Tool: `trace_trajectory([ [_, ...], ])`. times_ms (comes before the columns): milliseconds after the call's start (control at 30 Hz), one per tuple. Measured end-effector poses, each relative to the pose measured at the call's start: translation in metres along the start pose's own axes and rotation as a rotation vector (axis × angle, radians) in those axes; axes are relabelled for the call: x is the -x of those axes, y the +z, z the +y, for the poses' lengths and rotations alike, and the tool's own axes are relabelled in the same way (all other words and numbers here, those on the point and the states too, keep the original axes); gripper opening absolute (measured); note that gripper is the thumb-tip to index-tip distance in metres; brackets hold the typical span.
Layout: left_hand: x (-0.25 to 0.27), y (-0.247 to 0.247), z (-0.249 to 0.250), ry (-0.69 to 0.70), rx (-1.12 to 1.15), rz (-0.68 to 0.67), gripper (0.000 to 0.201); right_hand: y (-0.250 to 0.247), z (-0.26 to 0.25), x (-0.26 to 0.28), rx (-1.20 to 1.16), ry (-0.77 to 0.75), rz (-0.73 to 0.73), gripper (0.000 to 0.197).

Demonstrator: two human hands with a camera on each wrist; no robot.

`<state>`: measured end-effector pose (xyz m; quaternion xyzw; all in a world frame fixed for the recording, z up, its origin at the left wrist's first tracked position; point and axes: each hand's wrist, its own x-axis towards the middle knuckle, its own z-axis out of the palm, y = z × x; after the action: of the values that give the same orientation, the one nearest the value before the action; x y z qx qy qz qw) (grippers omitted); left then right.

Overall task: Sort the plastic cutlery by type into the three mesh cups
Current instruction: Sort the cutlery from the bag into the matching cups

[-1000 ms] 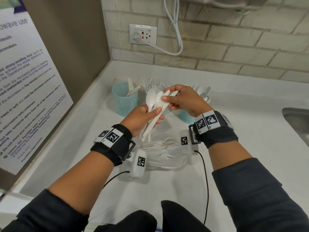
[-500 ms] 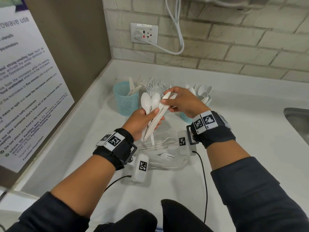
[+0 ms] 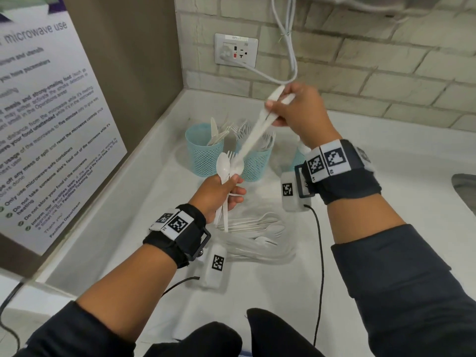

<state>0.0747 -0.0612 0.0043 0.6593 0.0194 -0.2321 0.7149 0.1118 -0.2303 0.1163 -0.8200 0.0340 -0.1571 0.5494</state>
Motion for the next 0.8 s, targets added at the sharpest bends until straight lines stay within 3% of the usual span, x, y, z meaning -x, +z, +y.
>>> trace_trajectory([
  [167,0.002,-0.004,-0.002,0.010,-0.045,0.072,0.025,0.034,-0.019,-0.015,-0.095,-0.196,0.221,0.025],
  [267,0.003,-0.006,-0.003,-0.001,-0.051,0.085,0.026,0.065,-0.017,-0.017,-0.033,-0.273,0.251,0.013],
  [567,0.003,-0.016,-0.004,-0.026,-0.040,0.137,0.026,0.110,0.008,-0.023,0.374,-0.328,-0.009,0.014],
  [667,0.002,-0.016,-0.005,-0.033,-0.043,0.136,0.027,0.116,0.014,-0.024,0.584,-0.331,-0.105,0.030],
  [800,0.000,-0.015,-0.006,-0.036,-0.047,0.125,0.027,0.120,0.022,-0.020,0.899,-0.307,-0.218,0.036],
])
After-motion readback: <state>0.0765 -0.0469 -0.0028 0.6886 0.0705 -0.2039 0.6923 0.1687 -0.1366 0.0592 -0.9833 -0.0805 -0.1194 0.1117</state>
